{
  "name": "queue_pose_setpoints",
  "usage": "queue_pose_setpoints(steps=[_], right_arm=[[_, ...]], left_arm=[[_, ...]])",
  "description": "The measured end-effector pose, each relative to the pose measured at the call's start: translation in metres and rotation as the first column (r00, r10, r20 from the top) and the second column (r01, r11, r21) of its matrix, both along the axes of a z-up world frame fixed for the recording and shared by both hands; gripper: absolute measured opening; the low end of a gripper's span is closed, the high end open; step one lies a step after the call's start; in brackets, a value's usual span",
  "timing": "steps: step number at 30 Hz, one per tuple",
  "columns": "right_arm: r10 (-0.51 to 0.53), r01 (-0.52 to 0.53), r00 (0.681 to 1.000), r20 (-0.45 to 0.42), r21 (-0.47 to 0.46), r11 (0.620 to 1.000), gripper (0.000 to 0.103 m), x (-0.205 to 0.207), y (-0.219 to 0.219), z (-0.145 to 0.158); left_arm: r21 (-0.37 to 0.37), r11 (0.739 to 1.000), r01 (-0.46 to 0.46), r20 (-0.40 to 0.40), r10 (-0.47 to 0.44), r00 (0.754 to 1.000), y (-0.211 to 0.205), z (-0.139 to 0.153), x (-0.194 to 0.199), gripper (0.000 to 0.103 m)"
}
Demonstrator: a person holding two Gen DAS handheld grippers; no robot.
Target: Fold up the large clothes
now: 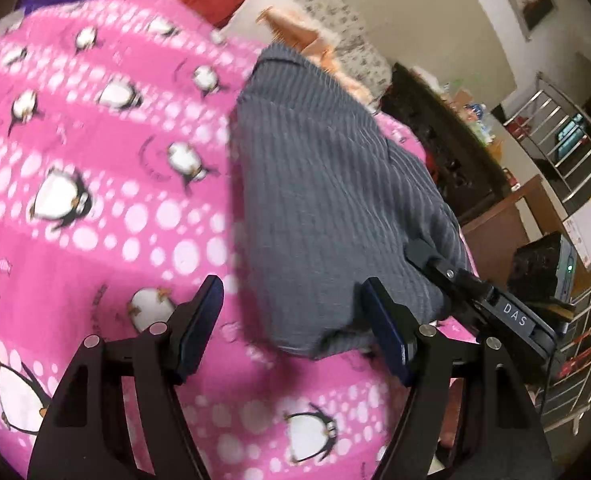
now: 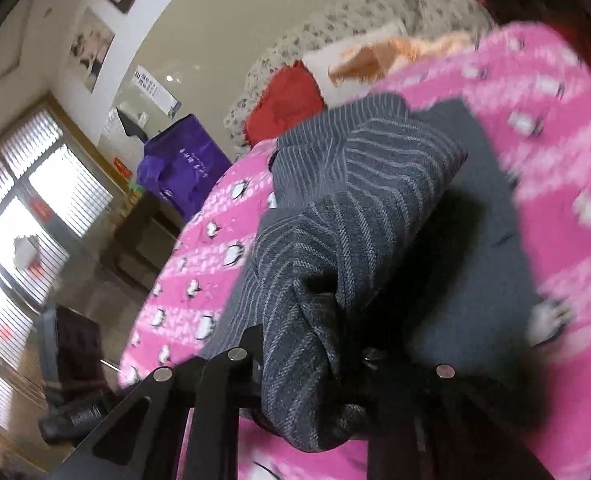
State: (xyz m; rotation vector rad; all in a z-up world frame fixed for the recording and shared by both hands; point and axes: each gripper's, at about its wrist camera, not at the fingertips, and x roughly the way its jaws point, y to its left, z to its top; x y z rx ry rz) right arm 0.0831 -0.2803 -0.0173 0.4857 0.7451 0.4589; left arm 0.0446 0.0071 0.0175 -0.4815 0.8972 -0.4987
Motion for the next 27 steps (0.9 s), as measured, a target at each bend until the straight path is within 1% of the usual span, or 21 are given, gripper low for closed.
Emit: queue_pose_setpoints(steps=[2,3,5,7,9,10,11,12,13,14,15,16,18,19,20,21,22,24,25,26,27], right_arm=[[0.002,-0.002,1.000,-0.010,-0.013,1.000,0.019,-0.001,-0.017,0.001],[-0.009,0.008,1.000,-0.027,-0.028,1.000,0.019,-0.002,-0.029,-0.003],[-0.020,0.019,0.997,-0.072,-0.015,1.000,0.019,0.000,-0.049,-0.017],[0.001,0.012,0.987,-0.163,0.079,0.997,0.019,0.010,-0.073,-0.043],[0.012,0.014,0.980,-0.198,0.133,0.991,0.019,0.013,-0.084,-0.062],[0.026,0.005,0.979,-0.202,0.152,0.988,0.019,0.014,-0.087,-0.067],[0.028,0.005,0.979,-0.202,0.165,0.986,0.019,0.016,-0.088,-0.069],[0.031,0.005,0.978,-0.207,0.172,0.985,0.019,0.017,-0.089,-0.069],[0.038,-0.001,0.977,-0.210,0.175,0.985,0.019,0.019,-0.090,-0.069],[0.045,-0.008,0.977,-0.208,0.175,0.985,0.019,0.021,-0.091,-0.069],[0.055,-0.019,0.977,-0.204,0.174,0.985,0.019,0.022,-0.093,-0.069],[0.063,-0.027,0.977,-0.203,0.174,0.984,0.019,0.023,-0.096,-0.071],[0.053,-0.016,0.975,-0.216,0.169,0.985,0.017,0.024,-0.105,-0.075],[0.059,-0.018,0.973,-0.222,0.180,0.983,0.017,0.027,-0.107,-0.077],[0.068,-0.027,0.973,-0.220,0.185,0.982,0.017,0.027,-0.106,-0.078],[0.077,-0.041,0.975,-0.210,0.169,0.985,0.017,0.028,-0.100,-0.078],[0.074,-0.043,0.977,-0.199,0.156,0.987,0.017,0.028,-0.098,-0.077],[0.062,-0.031,0.978,-0.199,0.158,0.987,0.019,0.025,-0.099,-0.075],[0.055,-0.021,0.977,-0.207,0.162,0.987,0.021,0.023,-0.099,-0.071],[0.040,-0.007,0.977,-0.211,0.155,0.988,0.027,0.020,-0.100,-0.066],[0.023,0.000,0.980,-0.199,0.112,0.994,0.030,0.011,-0.097,-0.054]], left_arm=[[-0.006,1.000,0.002,0.023,-0.002,1.000,-0.006,0.009,-0.002,0.071],[0.001,1.000,0.001,0.042,-0.001,0.999,-0.011,0.014,-0.002,0.071],[0.004,1.000,0.023,0.061,-0.023,0.998,-0.020,0.020,0.001,0.071],[0.021,0.999,0.030,0.084,-0.032,0.996,-0.031,0.027,0.005,0.071],[0.059,0.998,0.036,0.176,-0.046,0.983,-0.047,0.040,0.005,0.071],[0.087,0.995,0.052,0.230,-0.071,0.971,-0.056,0.047,0.005,0.071],[0.110,0.989,0.097,0.273,-0.124,0.954,-0.069,0.053,0.006,0.071],[0.118,0.984,0.130,0.282,-0.159,0.946,-0.076,0.055,0.007,0.071],[0.141,0.973,0.181,0.286,-0.215,0.934,-0.087,0.054,0.010,0.071],[0.177,0.963,0.202,0.281,-0.246,0.927,-0.096,0.050,0.013,0.071],[0.223,0.948,0.228,0.260,-0.283,0.923,-0.104,0.042,0.015,0.063],[0.270,0.927,0.260,0.224,-0.323,0.919,-0.111,0.030,0.016,0.050],[0.373,0.893,0.251,0.211,-0.345,0.915,-0.115,0.003,0.007,0.048],[0.408,0.881,0.239,0.207,-0.344,0.916,-0.115,-0.005,0.004,0.048],[0.436,0.870,0.229,0.222,-0.351,0.910,-0.111,-0.018,0.001,0.048],[0.419,0.880,0.224,0.233,-0.342,0.910,-0.108,-0.020,0.001,0.047],[0.413,0.882,0.224,0.224,-0.338,0.914,-0.108,-0.019,0.003,0.047],[0.420,0.879,0.228,0.214,-0.340,0.916,-0.109,-0.014,0.005,0.048],[0.421,0.878,0.230,0.220,-0.345,0.913,-0.108,-0.013,0.003,0.048],[0.416,0.877,0.239,0.231,-0.356,0.905,-0.105,-0.008,0.001,0.048],[0.404,0.882,0.245,0.236,-0.359,0.903,-0.102,-0.004,-0.002,0.048]])
